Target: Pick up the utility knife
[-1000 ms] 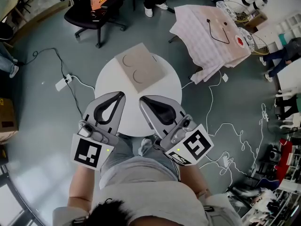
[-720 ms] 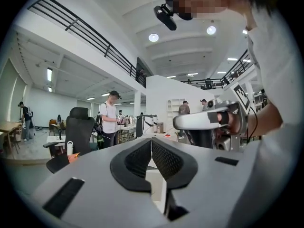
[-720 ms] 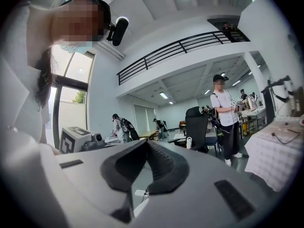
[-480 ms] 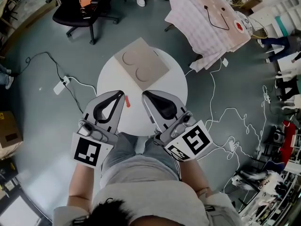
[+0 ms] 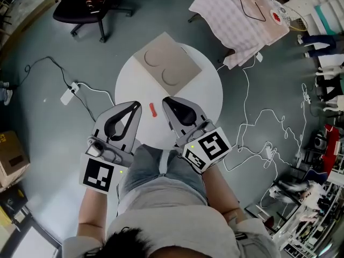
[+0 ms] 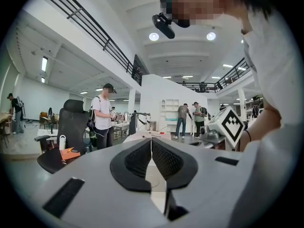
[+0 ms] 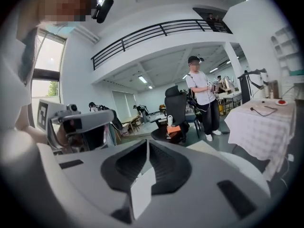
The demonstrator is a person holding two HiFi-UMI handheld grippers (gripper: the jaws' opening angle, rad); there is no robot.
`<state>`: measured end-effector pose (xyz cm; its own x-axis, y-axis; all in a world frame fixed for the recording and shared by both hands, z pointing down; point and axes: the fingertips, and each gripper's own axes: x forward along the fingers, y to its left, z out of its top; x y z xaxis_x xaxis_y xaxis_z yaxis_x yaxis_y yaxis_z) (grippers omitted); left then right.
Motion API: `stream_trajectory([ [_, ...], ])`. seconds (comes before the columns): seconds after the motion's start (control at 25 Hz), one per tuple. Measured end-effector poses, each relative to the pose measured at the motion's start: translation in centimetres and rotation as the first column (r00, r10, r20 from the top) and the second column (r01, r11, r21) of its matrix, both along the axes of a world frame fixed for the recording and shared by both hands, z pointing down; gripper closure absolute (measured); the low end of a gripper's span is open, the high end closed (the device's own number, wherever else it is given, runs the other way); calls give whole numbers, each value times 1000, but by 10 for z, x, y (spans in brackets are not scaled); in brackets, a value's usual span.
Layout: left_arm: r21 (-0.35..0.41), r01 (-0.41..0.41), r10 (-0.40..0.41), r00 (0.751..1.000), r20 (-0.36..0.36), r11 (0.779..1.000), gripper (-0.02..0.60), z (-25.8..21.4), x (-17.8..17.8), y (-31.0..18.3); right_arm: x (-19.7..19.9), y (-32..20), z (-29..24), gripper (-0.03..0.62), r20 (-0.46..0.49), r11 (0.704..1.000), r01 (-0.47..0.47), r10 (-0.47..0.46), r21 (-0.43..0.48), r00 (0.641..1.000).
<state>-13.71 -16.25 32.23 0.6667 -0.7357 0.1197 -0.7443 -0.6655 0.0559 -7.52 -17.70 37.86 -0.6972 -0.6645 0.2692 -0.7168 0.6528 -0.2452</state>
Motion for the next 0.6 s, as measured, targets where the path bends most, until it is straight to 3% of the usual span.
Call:
stream_trajectory([
  [0.28, -17, -35, 35, 999, -1, 999, 571, 16, -11, -1, -16, 3, 75, 572, -80, 988, -22, 10, -151, 997],
  [0.6, -40, -35, 34, 999, -22, 999, 571, 35, -25, -4, -26, 5, 128, 554, -164, 968, -44, 3, -249, 987],
])
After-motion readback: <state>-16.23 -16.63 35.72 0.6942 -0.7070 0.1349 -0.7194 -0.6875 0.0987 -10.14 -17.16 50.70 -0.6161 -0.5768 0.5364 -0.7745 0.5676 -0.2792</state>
